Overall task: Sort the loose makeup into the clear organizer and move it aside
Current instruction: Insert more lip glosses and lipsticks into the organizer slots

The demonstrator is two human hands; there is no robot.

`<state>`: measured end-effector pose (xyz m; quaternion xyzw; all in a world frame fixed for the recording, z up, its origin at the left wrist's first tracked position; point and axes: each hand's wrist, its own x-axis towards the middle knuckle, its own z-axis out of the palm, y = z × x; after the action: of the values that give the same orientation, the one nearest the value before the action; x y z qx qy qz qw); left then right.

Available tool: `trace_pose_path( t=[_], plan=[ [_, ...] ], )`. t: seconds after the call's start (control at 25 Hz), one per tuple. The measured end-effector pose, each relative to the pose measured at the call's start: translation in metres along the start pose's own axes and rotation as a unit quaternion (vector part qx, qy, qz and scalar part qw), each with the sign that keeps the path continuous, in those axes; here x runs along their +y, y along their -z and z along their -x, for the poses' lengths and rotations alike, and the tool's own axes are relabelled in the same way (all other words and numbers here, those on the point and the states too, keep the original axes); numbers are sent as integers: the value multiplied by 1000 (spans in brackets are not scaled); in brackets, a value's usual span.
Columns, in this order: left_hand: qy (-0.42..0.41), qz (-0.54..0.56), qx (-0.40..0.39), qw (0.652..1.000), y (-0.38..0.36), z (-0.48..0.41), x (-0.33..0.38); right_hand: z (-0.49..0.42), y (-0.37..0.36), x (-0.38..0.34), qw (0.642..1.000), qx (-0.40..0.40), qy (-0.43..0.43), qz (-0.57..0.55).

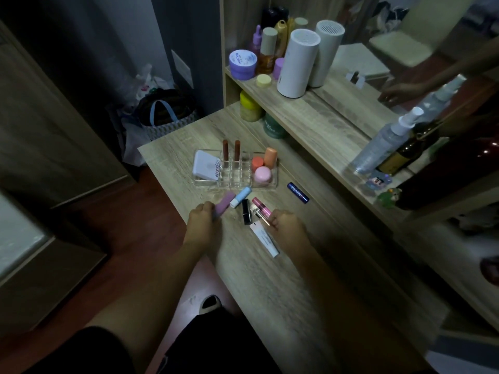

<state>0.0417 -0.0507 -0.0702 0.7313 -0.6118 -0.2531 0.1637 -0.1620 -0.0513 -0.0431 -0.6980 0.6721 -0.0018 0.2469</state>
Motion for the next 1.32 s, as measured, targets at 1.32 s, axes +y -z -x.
trace_pose_path(
  t=[1.32],
  plan=[
    [-119, 114, 61, 984, 114, -103, 30, -105, 62, -54, 865, 144, -3, -480]
  ],
)
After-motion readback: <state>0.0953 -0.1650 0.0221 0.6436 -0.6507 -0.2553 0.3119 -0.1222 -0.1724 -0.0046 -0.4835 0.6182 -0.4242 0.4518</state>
